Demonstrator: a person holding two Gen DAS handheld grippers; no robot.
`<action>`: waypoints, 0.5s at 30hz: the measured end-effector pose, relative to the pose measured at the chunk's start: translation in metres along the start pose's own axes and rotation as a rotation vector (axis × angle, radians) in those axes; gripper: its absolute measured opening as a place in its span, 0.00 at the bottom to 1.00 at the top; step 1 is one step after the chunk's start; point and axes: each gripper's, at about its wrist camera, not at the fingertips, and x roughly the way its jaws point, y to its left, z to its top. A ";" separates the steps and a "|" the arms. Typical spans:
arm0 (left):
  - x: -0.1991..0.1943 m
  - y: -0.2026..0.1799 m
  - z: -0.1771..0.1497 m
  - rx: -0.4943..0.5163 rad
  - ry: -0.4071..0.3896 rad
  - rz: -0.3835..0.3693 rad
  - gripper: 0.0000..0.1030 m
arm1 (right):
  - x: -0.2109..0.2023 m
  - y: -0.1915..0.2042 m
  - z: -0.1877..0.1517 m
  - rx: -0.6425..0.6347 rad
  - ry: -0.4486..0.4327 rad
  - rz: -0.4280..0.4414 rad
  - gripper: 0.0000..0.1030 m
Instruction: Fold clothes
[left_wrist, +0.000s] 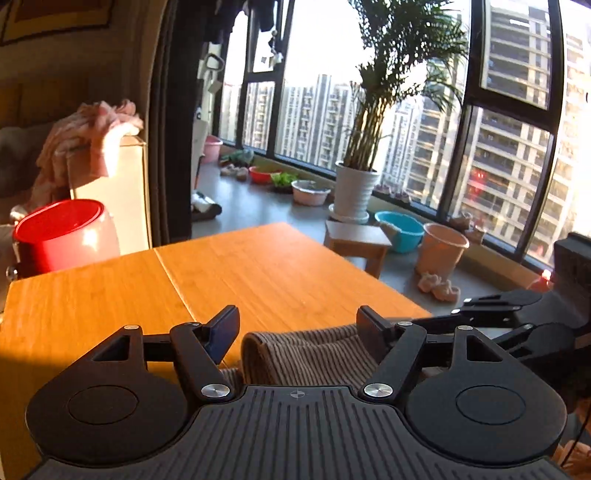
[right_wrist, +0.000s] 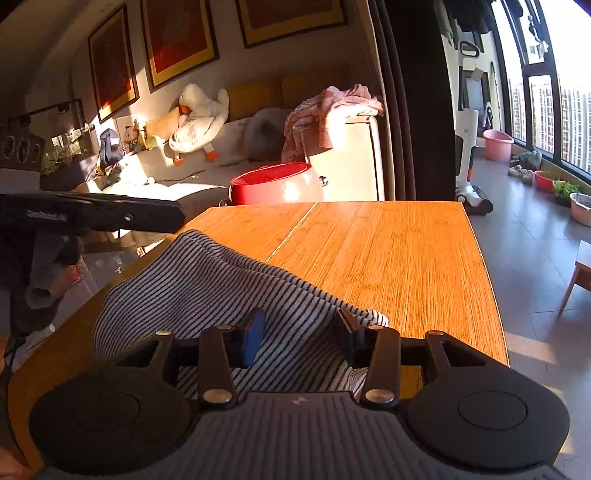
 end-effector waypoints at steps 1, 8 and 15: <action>0.014 -0.002 0.000 0.018 0.033 0.012 0.69 | -0.006 0.002 0.001 0.014 0.001 -0.002 0.58; 0.054 0.022 -0.029 -0.100 0.099 0.088 0.66 | -0.068 -0.009 -0.020 0.282 0.116 0.180 0.84; 0.049 0.026 -0.035 -0.130 0.091 0.101 0.68 | -0.023 -0.012 -0.073 0.654 0.324 0.418 0.73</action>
